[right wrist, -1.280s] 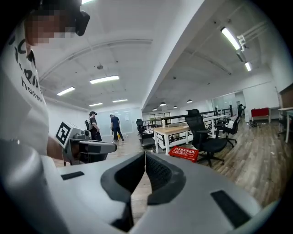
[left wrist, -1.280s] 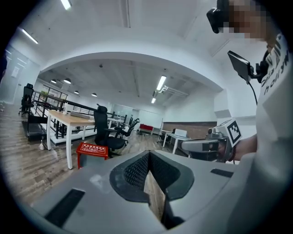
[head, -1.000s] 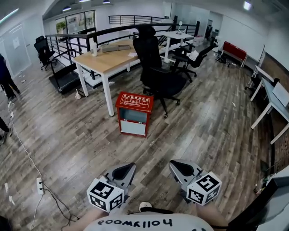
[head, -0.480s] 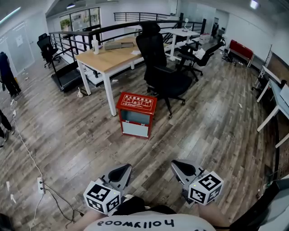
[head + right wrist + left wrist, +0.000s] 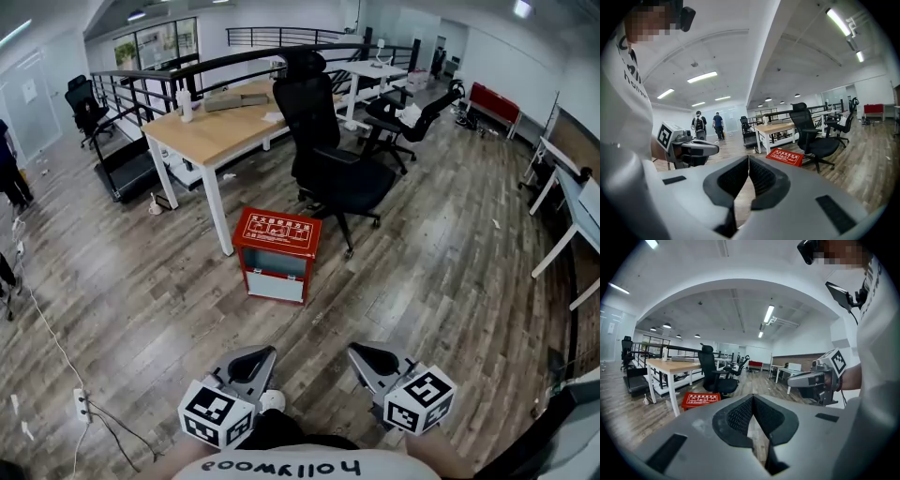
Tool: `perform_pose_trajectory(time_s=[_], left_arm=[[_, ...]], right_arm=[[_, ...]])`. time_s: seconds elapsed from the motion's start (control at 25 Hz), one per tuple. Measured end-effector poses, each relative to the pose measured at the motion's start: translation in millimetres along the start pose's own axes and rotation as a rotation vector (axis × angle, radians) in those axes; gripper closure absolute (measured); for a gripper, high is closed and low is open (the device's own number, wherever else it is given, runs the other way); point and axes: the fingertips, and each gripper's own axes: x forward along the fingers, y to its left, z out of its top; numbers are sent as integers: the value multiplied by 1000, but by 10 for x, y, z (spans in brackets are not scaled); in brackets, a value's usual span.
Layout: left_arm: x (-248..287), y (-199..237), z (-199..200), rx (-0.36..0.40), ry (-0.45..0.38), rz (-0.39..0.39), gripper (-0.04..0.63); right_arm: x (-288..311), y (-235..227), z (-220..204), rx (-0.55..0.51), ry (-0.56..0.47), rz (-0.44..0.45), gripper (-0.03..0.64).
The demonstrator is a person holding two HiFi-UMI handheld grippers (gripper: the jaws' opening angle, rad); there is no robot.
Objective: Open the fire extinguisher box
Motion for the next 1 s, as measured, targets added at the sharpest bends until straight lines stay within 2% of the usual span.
perform_pose_trajectory(time_s=[0.32,0.64,0.84,1.0], left_arm=[[425,615,259,-21,27,-54,589],[729,1196,407,-68,-3,-79,589],[886,1616,530,-47,-27,-89,589],[1057,1879,526,-12,-12,-80,589]], right_arm=[[560,-406,281,35,10,-53,606],[1044,-745,444,136,14,-117,606],[1453,-763,594,95,27,-109,606],[1674,-778,582,19,64,-113,606]])
